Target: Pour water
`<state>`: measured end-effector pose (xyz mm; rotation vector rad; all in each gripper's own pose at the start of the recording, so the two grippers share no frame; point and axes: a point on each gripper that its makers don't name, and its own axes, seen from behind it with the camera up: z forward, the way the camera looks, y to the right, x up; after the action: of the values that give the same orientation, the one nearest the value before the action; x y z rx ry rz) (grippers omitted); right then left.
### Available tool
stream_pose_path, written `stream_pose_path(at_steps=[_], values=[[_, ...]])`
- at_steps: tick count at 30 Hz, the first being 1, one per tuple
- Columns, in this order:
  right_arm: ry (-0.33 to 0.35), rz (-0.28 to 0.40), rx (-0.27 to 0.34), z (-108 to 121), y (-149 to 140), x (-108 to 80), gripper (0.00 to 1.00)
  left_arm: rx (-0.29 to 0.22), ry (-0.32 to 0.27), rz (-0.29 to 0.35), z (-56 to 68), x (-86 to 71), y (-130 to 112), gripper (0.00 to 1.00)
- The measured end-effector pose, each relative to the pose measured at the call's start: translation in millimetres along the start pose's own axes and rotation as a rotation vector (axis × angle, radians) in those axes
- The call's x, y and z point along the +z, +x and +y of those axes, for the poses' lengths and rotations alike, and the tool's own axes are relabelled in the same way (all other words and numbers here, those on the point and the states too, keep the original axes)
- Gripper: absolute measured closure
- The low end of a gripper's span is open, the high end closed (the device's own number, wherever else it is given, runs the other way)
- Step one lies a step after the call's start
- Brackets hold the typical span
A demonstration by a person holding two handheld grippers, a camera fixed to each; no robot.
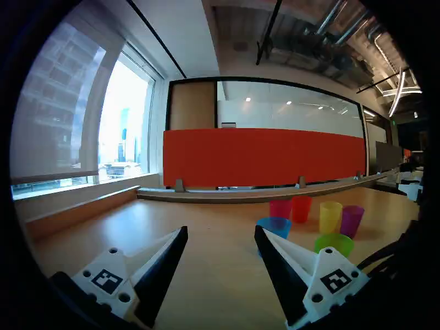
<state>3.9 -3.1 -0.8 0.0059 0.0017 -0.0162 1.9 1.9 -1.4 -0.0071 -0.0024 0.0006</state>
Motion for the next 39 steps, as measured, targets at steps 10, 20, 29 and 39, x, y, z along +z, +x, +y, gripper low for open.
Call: stream_pose_path(at_steps=[10,20,29,39], values=[[0.030,0.033,-0.024,-12.7,40.4,-6.2,0.00,-0.011,-0.041,-0.003,8.5,1.1,16.6,0.10],[0.061,0.011,-0.023,-28.2,53.3,-10.2,0.00,0.005,-0.088,-0.019,12.8,3.4,33.6,0.10],[0.129,-0.006,0.019,-46.1,62.3,-9.7,0.00,0.036,-0.141,-0.061,16.4,10.7,28.7,0.10],[0.263,-0.057,-0.059,-86.3,58.4,-11.7,0.00,0.086,-0.275,-0.118,38.0,20.4,19.5,0.10]])
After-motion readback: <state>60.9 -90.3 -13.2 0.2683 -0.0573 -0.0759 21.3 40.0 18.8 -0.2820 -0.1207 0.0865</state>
